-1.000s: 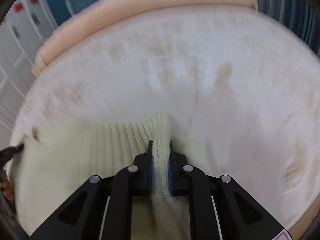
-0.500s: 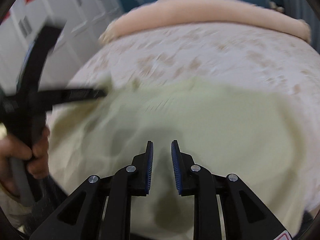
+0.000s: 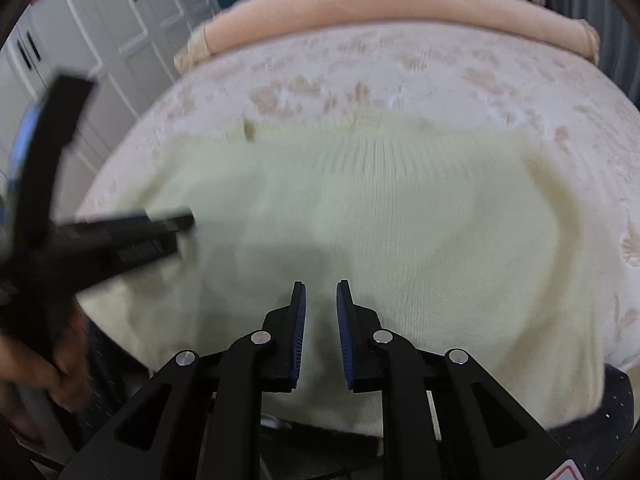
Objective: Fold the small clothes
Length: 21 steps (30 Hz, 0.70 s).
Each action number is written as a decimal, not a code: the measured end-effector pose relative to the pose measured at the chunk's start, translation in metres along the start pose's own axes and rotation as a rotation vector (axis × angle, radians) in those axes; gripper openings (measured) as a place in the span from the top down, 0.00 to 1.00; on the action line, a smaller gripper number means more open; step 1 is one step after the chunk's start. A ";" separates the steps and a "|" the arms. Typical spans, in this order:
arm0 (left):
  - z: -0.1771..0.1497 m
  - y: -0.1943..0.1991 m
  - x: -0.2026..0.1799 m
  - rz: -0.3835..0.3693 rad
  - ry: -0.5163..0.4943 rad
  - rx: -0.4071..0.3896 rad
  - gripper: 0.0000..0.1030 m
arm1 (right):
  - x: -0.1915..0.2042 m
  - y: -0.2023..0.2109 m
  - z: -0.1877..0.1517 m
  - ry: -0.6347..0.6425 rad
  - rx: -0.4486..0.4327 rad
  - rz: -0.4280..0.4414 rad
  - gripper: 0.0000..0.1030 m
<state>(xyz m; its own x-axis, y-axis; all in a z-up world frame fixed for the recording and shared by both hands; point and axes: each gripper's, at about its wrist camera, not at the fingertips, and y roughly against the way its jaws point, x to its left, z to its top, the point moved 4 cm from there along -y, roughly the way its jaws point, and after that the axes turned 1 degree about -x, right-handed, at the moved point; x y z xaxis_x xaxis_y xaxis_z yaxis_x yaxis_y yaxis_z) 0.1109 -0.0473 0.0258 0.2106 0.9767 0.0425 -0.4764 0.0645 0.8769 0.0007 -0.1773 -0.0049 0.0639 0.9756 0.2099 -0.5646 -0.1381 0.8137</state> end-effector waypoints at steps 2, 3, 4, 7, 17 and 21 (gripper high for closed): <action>-0.012 -0.001 -0.003 0.003 -0.006 0.025 0.66 | 0.003 -0.002 0.000 0.021 0.005 -0.017 0.81; -0.019 -0.002 -0.004 0.006 -0.008 0.036 0.66 | 0.000 -0.013 -0.005 0.032 0.040 -0.040 0.80; -0.025 -0.001 -0.005 0.016 -0.007 0.041 0.65 | -0.003 -0.022 -0.012 0.038 0.076 -0.056 0.82; -0.035 0.002 -0.005 0.057 -0.007 0.036 0.52 | -0.008 -0.011 -0.013 0.018 0.056 -0.053 0.84; -0.057 0.011 -0.003 0.083 -0.020 0.068 0.43 | -0.056 0.007 -0.037 -0.119 0.091 -0.138 0.77; -0.071 0.021 0.010 0.098 -0.031 0.064 0.42 | -0.026 0.032 -0.017 -0.068 0.000 -0.100 0.74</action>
<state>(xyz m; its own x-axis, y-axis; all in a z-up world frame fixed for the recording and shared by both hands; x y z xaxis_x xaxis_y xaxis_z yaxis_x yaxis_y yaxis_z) 0.0427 -0.0217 0.0104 0.1922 0.9708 0.1435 -0.4405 -0.0453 0.8966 -0.0329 -0.2046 0.0066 0.1757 0.9707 0.1638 -0.5524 -0.0405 0.8326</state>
